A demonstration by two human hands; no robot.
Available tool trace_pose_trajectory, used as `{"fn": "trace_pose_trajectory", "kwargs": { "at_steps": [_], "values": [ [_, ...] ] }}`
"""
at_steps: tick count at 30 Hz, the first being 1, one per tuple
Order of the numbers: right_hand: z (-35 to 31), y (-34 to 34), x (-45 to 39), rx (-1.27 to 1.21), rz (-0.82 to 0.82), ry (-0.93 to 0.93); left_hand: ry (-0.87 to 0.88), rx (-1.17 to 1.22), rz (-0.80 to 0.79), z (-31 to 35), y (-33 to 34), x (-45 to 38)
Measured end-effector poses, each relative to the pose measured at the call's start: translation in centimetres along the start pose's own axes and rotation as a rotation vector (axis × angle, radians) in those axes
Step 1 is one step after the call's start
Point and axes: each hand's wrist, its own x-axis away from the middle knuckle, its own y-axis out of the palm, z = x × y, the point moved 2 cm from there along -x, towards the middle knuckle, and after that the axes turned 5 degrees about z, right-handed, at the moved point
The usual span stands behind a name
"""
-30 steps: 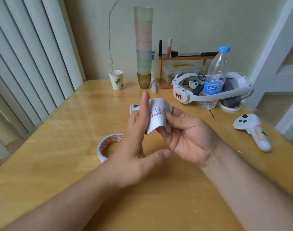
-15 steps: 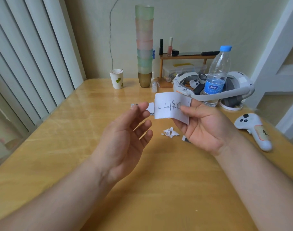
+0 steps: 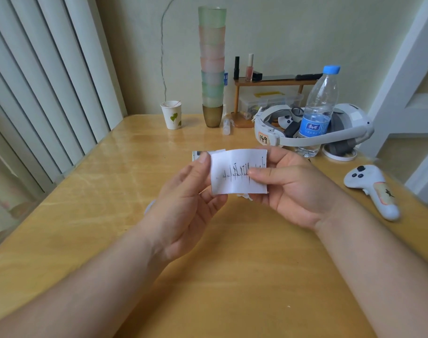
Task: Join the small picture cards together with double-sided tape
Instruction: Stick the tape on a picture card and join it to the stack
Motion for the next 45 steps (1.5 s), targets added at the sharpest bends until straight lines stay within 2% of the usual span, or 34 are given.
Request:
{"fn": "trace_pose_trajectory", "kwargs": {
  "at_steps": [2, 4, 8, 11, 17, 21, 24, 26, 29, 30, 32, 34, 36, 45],
  "values": [
    [-0.1, -0.1, 0.1, 0.104, 0.050, -0.031, 0.023, -0.072, -0.013, -0.2, -0.1, 0.0],
    [-0.2, -0.1, 0.2, 0.208, 0.110, -0.069, 0.071, -0.152, 0.042, -0.3, -0.3, -0.1],
    [-0.3, 0.2, 0.4, 0.619, 0.235, -0.257, 0.247, -0.389, 0.179, -0.2, -1.1, -0.6],
    [-0.2, 0.4, 0.4, 0.663, 0.240, -0.288, 0.287, -0.428, 0.196, -0.2, -1.5, -0.8],
    [-0.3, -0.2, 0.1, 0.464, 0.209, -0.173, 0.179, -0.265, 0.124, -0.8, -1.1, -0.9],
    [-0.1, -0.4, -0.1, 0.482, 0.182, -0.158, 0.169, -0.257, 0.136, -0.8, -1.1, -0.9],
    [-0.9, -1.1, 0.1, 0.614, 0.144, -0.162, 0.226, -0.311, 0.179, -0.7, -1.4, -1.0],
    [-2.0, -2.4, 0.3, 0.768, 0.182, -0.164, 0.270, -0.340, 0.213, -0.5, -1.6, -1.1],
    [-2.8, -5.0, 0.0, 1.218, 0.302, -0.152, 0.293, -0.347, 0.226, -0.3, -1.8, -1.2],
    [-2.6, -5.6, -0.2, 1.371, 0.318, -0.117, 0.292, -0.351, 0.230, -0.3, -1.9, -1.3],
    [-1.7, -6.8, -0.7, 1.515, 0.304, 0.026, 0.289, -0.354, 0.238, -0.4, -2.1, -1.4],
    [-1.0, -7.6, -1.1, 1.567, 0.280, 0.155, 0.288, -0.348, 0.239, -0.5, -2.1, -1.6],
    [-0.7, -8.2, -1.3, 1.593, 0.274, 0.197, 0.288, -0.342, 0.234, -0.4, -2.1, -1.6],
    [-0.6, -8.2, -1.3, 1.534, 0.318, 0.196, 0.286, -0.325, 0.227, -0.3, -1.9, -1.5]
  ]
}}
